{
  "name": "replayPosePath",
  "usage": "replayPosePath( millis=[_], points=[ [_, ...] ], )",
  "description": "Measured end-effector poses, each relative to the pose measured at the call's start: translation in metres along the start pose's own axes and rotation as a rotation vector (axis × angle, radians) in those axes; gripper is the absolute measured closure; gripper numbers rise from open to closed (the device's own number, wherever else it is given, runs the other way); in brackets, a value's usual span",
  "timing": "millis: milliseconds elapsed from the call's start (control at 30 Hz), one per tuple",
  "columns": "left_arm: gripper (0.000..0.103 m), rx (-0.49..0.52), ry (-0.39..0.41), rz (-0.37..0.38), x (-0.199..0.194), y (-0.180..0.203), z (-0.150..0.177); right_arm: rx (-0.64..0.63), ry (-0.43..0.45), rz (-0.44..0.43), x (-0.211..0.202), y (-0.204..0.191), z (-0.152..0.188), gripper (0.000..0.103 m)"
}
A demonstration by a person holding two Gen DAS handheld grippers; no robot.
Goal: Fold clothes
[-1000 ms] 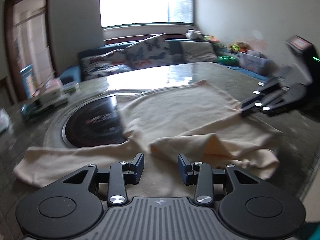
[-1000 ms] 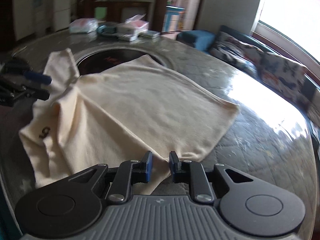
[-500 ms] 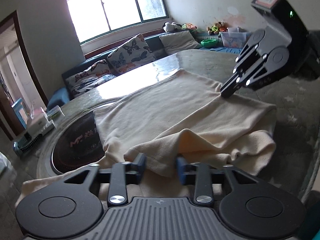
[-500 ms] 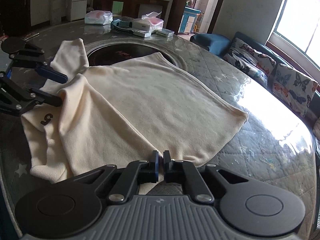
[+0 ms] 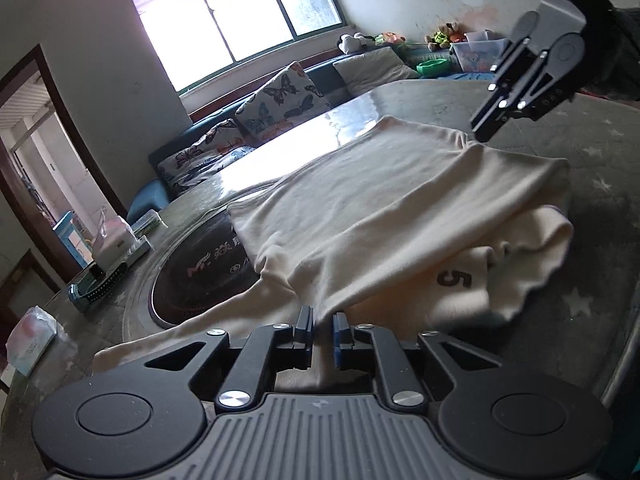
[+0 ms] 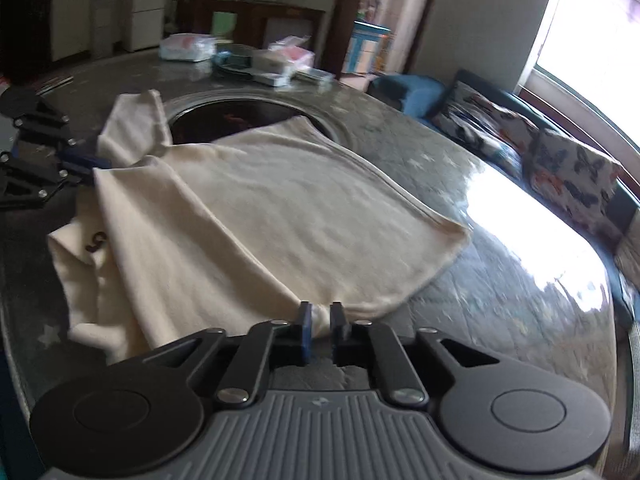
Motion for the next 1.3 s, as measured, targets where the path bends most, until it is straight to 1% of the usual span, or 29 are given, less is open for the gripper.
replayPosePath(
  millis=[100, 167, 200, 233, 333, 400, 433, 467, 533, 633, 733, 800, 900, 933, 967, 1000, 1033, 1100, 1167, 1200, 1267, 1300],
  points=[
    [0.086, -0.021, -0.005, -0.002, -0.001, -0.006, 0.0, -0.042, -0.011, -0.04, 0.01, -0.004, -0.008, 0.092],
    [0.086, -0.045, -0.009, -0.004, -0.001, -0.013, 0.0, -0.055, -0.033, -0.067, 0.019, -0.005, -0.012, 0.086],
    [0.086, -0.056, -0.012, -0.006, 0.0, -0.016, 0.0, -0.059, -0.047, -0.081, 0.023, -0.004, -0.012, 0.085],
    [0.086, -0.068, -0.014, -0.007, 0.0, -0.019, 0.0, -0.059, -0.056, -0.093, 0.026, -0.003, -0.012, 0.081],
    [0.086, -0.103, -0.031, -0.022, 0.004, -0.029, 0.001, -0.035, -0.074, -0.143, 0.032, 0.004, -0.012, 0.08],
    [0.086, -0.13, -0.044, -0.034, 0.008, -0.036, 0.001, -0.005, -0.079, -0.177, 0.033, 0.01, -0.013, 0.081],
    [0.086, -0.143, -0.05, -0.037, 0.01, -0.039, 0.001, 0.005, -0.084, -0.192, 0.033, 0.012, -0.013, 0.084],
    [0.086, -0.154, -0.054, -0.04, 0.012, -0.041, 0.001, 0.016, -0.088, -0.206, 0.033, 0.015, -0.012, 0.095],
    [0.086, -0.171, -0.057, -0.041, 0.014, -0.045, 0.0, 0.022, -0.094, -0.193, 0.03, 0.015, -0.013, 0.098],
    [0.086, -0.186, -0.051, -0.024, 0.015, -0.044, -0.004, 0.023, -0.084, -0.161, 0.02, 0.015, -0.01, 0.099],
    [0.086, -0.195, -0.046, 0.0, 0.018, -0.04, -0.01, 0.076, -0.065, -0.122, 0.013, 0.02, -0.003, 0.099],
    [0.086, -0.199, -0.042, 0.024, 0.023, -0.034, -0.017, 0.111, -0.041, -0.104, 0.012, 0.021, 0.003, 0.099],
    [0.086, -0.204, -0.035, 0.061, 0.03, -0.024, -0.027, 0.09, -0.046, -0.095, 0.015, 0.017, 0.005, 0.096],
    [0.085, -0.206, -0.032, 0.073, 0.032, -0.021, -0.031, 0.086, -0.047, -0.093, 0.015, 0.016, 0.004, 0.094],
    [0.081, -0.208, -0.03, 0.085, 0.034, -0.018, -0.034, 0.082, -0.049, -0.091, 0.015, 0.015, 0.004, 0.093],
    [0.073, -0.21, -0.027, 0.097, 0.037, -0.015, -0.038, 0.079, -0.05, -0.088, 0.015, 0.015, 0.003, 0.093],
    [0.069, -0.213, -0.03, 0.109, 0.04, -0.013, -0.04, 0.076, -0.05, -0.086, 0.016, 0.014, 0.003, 0.092],
    [0.068, -0.217, -0.066, 0.128, 0.05, -0.009, -0.04, 0.071, -0.049, -0.08, 0.016, 0.012, 0.004, 0.089],
    [0.068, -0.211, -0.101, 0.114, 0.06, -0.007, -0.039, 0.067, -0.045, -0.076, 0.015, 0.01, 0.005, 0.084],
    [0.068, -0.212, -0.117, 0.109, 0.064, -0.006, -0.039, 0.063, -0.044, -0.073, 0.015, 0.008, 0.005, 0.084],
    [0.068, -0.232, -0.138, 0.114, 0.068, -0.007, -0.036, 0.053, -0.04, -0.065, 0.016, 0.006, 0.005, 0.081],
    [0.068, -0.235, -0.132, 0.114, 0.068, -0.007, -0.036, 0.049, -0.038, -0.061, 0.016, 0.004, 0.005, 0.079]
  ],
)
Point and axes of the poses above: each gripper's, at about its wrist camera, not at the fingertips, and x roughly the way its jaws point, y to its right, z to its underside, the point moved 3 cm from there along x, roughly the way its jaws point, and after that the axes turned 13 degrees about -z, right-handed, at the moved point
